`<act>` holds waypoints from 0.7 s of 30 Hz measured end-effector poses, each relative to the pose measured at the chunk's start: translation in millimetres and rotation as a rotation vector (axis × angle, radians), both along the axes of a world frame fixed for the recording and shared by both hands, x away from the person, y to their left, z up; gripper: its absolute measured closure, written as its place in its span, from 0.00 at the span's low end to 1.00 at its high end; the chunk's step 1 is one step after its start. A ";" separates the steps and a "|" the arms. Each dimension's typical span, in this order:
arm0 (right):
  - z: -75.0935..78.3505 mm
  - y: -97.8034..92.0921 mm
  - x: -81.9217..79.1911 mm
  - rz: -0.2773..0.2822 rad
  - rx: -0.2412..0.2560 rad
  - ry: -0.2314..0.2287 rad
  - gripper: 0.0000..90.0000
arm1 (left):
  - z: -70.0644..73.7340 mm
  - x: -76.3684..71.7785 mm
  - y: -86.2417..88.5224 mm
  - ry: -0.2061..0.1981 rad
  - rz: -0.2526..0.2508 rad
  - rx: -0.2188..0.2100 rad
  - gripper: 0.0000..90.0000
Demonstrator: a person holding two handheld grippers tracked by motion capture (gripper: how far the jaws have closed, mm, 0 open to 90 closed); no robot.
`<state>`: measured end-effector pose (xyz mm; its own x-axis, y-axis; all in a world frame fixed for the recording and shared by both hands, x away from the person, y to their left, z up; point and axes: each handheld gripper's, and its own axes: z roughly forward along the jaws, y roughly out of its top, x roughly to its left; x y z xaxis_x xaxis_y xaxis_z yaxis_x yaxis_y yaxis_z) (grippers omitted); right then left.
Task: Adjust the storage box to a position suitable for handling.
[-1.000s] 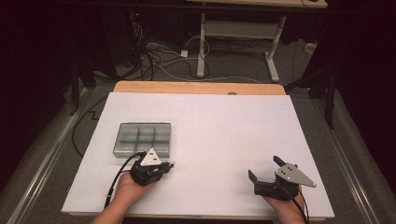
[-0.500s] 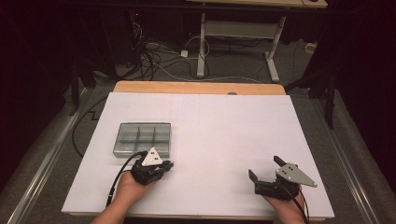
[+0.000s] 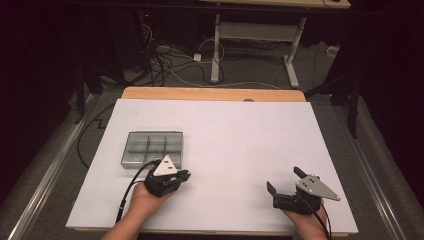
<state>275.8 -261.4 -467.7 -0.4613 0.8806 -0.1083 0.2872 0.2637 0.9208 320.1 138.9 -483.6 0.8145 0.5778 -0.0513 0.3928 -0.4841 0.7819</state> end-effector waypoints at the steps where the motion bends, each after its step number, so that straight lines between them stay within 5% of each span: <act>1: 0.2 -0.1 0.2 0.001 0.000 0.001 0.00 | 2.6 -0.8 -9.9 -0.002 -0.026 -0.004 0.88; 3: 1.3 -1.0 0.5 0.001 -0.003 -0.002 0.00 | 4.6 -1.0 -21.4 -0.004 -0.057 -0.004 0.88; 4: 2.7 -2.3 0.5 -0.003 -0.007 -0.007 0.00 | 6.6 -0.7 -48.6 -0.007 -0.121 -0.003 0.88; 5: 4.3 -4.7 0.5 -0.010 -0.007 -0.016 0.00 | 6.6 -0.7 -48.6 -0.007 -0.121 -0.003 0.87; 7: 7.1 -10.9 0.5 -0.028 0.005 -0.024 0.00 | 5.9 1.9 -93.7 -0.002 -0.203 0.011 0.87; 10: 9.1 -20.8 0.7 -0.055 0.016 -0.030 0.00 | 4.1 4.0 -133.0 0.014 -0.275 0.017 0.87; 11: 9.1 -20.8 0.7 -0.055 0.016 -0.030 0.00 | 4.1 4.0 -133.0 0.014 -0.275 0.017 0.87; 14: 8.3 -30.2 2.3 -0.079 0.033 -0.027 0.00 | 1.3 -2.2 -178.3 0.019 -0.358 0.026 0.87; 17: 6.6 -33.0 3.3 -0.082 0.033 -0.023 0.00 | -2.8 -8.2 -204.0 0.029 -0.404 0.055 0.87; 21: 6.0 -32.7 2.4 -0.083 0.038 -0.021 0.00 | -6.1 -12.6 -215.9 0.024 -0.429 0.085 0.86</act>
